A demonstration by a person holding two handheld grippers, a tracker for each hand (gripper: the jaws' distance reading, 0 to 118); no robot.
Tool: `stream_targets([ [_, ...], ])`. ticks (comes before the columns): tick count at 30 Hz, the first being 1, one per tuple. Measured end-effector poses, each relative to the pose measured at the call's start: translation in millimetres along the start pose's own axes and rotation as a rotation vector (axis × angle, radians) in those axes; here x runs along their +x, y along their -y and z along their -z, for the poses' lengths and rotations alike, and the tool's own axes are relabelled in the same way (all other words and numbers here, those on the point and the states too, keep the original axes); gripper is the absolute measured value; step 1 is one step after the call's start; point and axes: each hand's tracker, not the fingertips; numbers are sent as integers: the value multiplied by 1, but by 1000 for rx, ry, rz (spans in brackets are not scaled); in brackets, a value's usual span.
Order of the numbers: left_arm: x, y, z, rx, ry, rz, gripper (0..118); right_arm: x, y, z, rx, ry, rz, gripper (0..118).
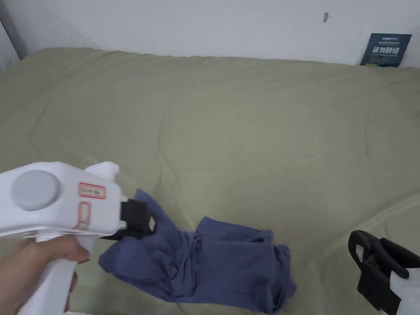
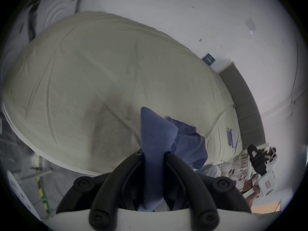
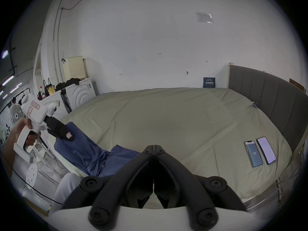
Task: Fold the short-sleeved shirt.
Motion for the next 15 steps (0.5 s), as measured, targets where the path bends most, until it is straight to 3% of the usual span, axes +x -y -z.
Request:
stream_targets([
  [4, 62, 2, 39, -44, -58, 118, 10, 12, 3, -5, 9, 9, 28, 0],
  [10, 134, 13, 117, -112, -75, 158, 12, 30, 7, -11, 20, 43, 86, 0],
  [11, 140, 14, 130, -125, -69, 158, 19, 32, 7, -11, 21, 49, 95, 0],
  [12, 148, 17, 145, -126, -62, 157, 57, 36, 7, -11, 20, 56, 106, 0],
  [13, 153, 19, 161, -156, -47, 156, 103, 39, 8, -13, 22, 63, 115, 0],
  [14, 157, 21, 173, -215, -38, 153, 118, 42, 8, -15, 23, 71, 122, 0],
  [15, 164, 19, 171, -146, 12, 86, 111, 44, 8, -16, 21, 79, 130, 0],
])
